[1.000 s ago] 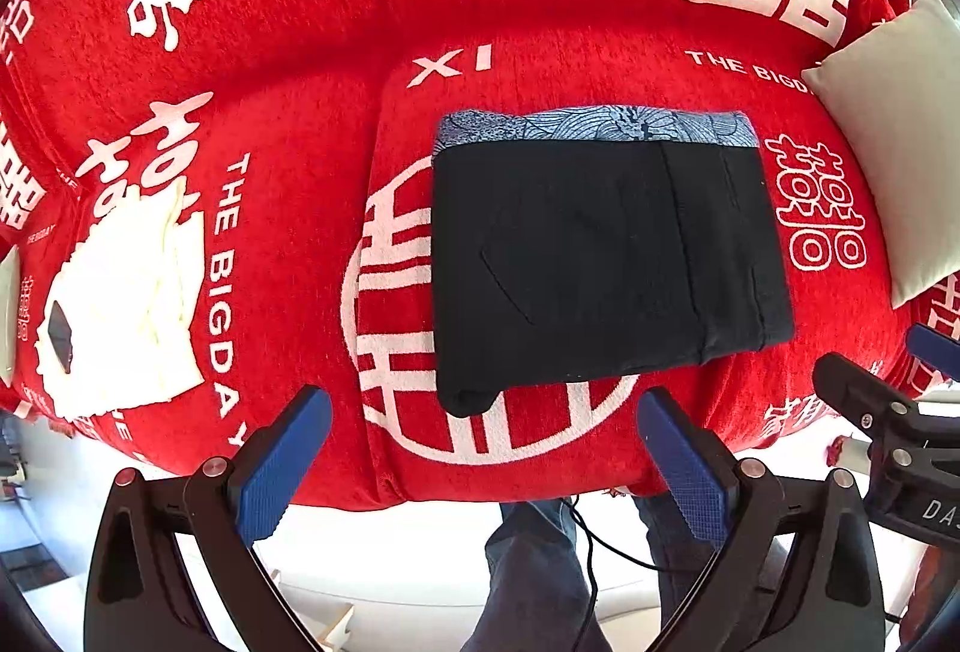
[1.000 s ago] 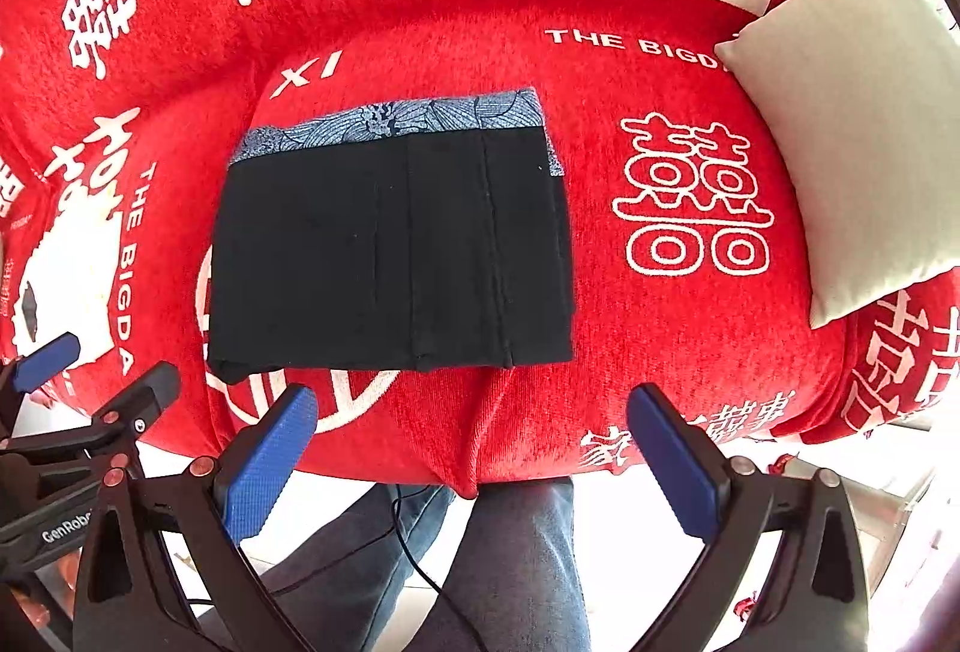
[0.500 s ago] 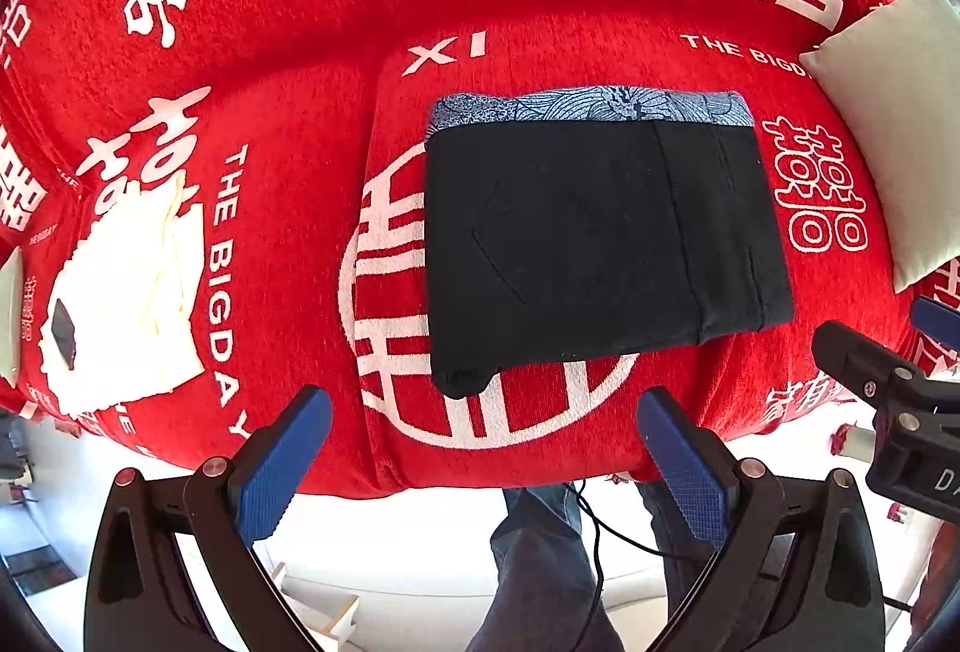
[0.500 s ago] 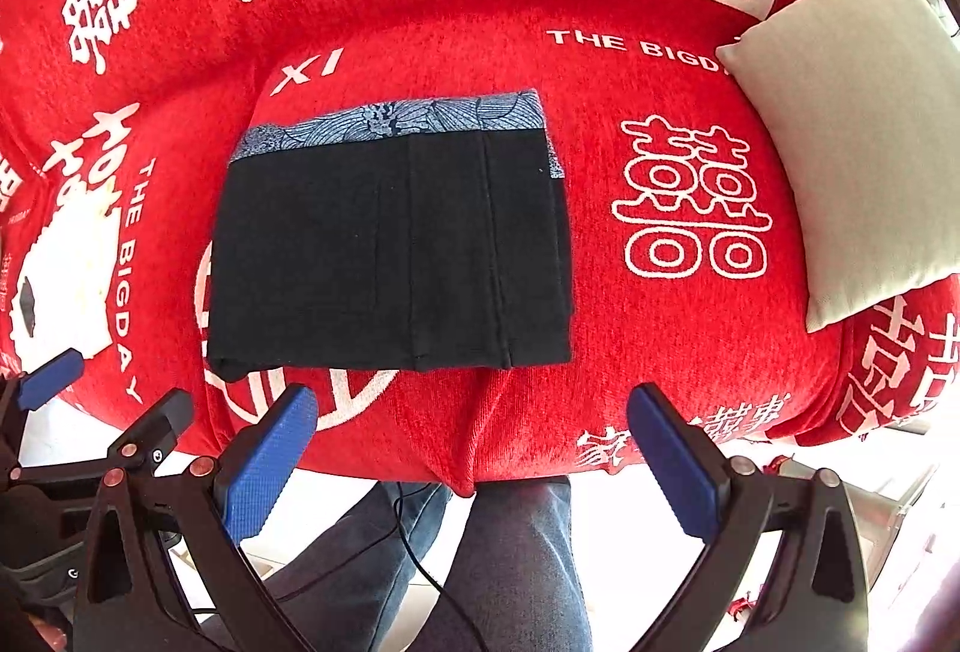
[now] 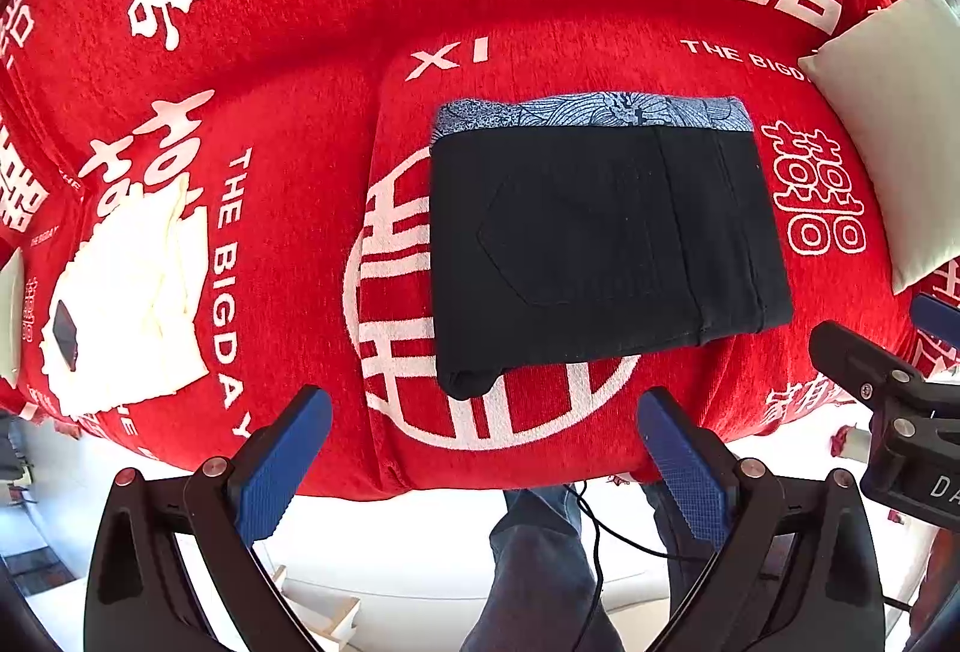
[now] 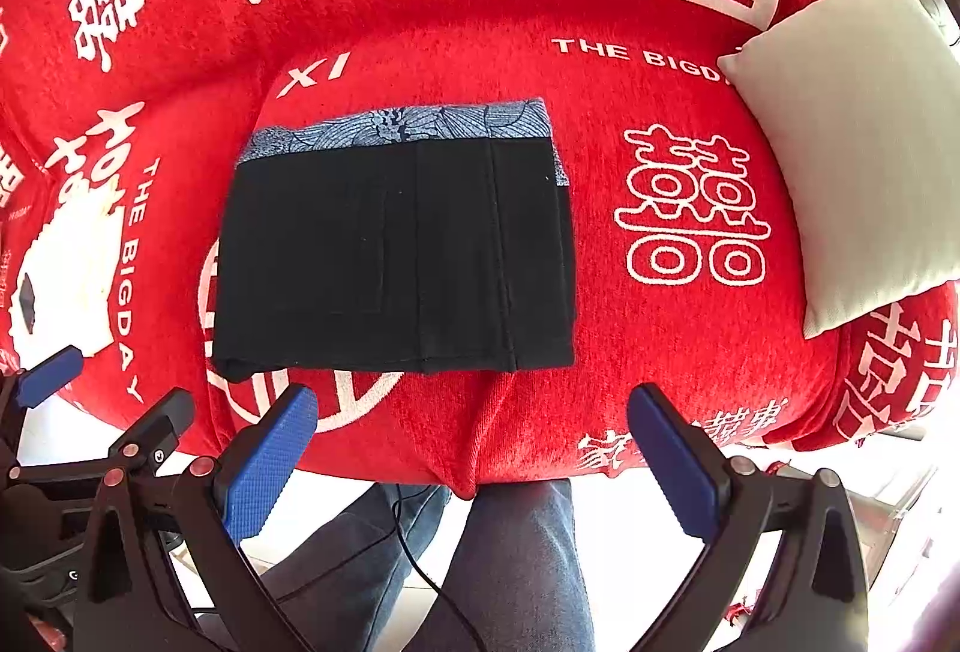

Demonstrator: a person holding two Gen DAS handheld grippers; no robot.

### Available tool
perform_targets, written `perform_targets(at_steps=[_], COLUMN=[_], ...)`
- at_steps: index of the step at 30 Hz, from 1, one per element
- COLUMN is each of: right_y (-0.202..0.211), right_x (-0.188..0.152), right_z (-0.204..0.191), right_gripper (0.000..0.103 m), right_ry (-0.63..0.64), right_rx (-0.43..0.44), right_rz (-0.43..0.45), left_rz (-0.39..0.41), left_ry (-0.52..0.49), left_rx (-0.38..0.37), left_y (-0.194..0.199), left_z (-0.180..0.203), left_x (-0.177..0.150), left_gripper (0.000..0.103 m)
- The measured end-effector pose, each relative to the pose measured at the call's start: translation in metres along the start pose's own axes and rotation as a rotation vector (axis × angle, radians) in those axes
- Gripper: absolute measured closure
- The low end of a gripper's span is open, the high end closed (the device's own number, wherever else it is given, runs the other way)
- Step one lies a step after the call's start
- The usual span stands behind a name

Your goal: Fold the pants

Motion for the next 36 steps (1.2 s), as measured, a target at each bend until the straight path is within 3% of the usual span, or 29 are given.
perform_targets(at_steps=[36], right_y=[0.0092], right_x=[-0.0012], right_z=[-0.0045], right_gripper=[0.0], right_ry=[-0.013], right_rx=[-0.058], right_rz=[0.031], left_rz=[0.034], left_ry=[-0.014], left_rx=[-0.023], left_y=[-0.0023], left_z=[-0.0082], left_x=[0.0018], left_gripper=[0.001])
Point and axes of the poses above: each gripper's, at about its wrist camera, not at the fingertips, and y roughly against the way its jaws point, z to its right, x to its top, the point moved 10 cm from there along -y, roughly the way its jaws point, and after that the axes turned 12 degrees about x, right-handed, at the moved point
